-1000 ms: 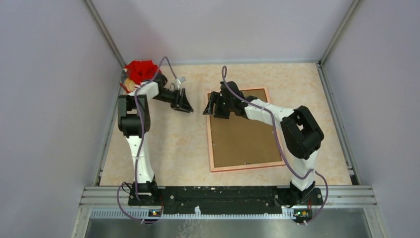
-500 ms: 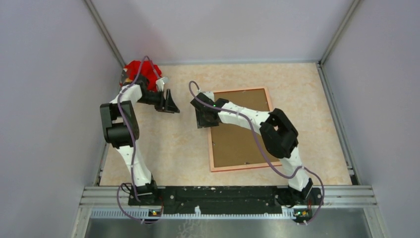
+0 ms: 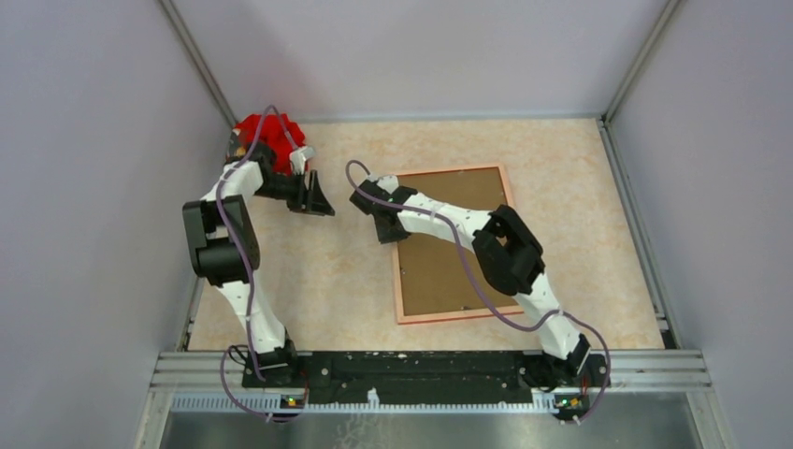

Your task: Put the photo into the frame

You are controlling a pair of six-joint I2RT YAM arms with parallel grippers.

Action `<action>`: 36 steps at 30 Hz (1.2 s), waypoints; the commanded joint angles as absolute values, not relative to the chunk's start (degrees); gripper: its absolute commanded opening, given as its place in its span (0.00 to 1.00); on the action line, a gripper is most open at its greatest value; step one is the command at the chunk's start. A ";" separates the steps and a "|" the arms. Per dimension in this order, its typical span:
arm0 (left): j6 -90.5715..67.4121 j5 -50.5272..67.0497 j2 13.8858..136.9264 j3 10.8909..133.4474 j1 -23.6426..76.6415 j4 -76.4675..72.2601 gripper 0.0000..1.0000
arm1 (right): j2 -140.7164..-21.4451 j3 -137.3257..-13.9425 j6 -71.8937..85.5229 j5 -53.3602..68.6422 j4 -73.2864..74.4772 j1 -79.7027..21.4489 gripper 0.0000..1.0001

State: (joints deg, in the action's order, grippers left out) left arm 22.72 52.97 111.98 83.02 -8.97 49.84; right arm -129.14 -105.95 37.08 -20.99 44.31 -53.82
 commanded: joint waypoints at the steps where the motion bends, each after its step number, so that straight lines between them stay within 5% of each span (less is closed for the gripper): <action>1: 24.47 52.68 106.31 82.14 -9.38 51.15 0.62 | -132.09 -110.00 37.79 -22.04 46.38 -54.84 0.03; 8: 26.22 51.87 103.18 79.17 -9.40 51.56 0.63 | -130.64 -130.69 36.77 -14.50 54.88 -54.73 0.00; 14: 47.05 52.32 96.25 82.26 -9.36 58.37 0.68 | -124.77 -142.13 38.33 4.44 59.82 -49.83 0.00; 19: 58.35 58.00 78.69 76.40 -9.32 47.39 0.73 | -114.22 -132.64 44.13 20.97 52.49 -44.10 0.00; 24: 47.92 59.52 63.03 62.55 -5.80 18.45 0.89 | -106.51 -123.60 56.25 33.98 37.28 -39.30 0.00; 36: 37.05 44.46 74.47 72.47 14.69 22.91 0.79 | -86.16 -79.46 79.67 46.98 -2.51 -21.54 0.00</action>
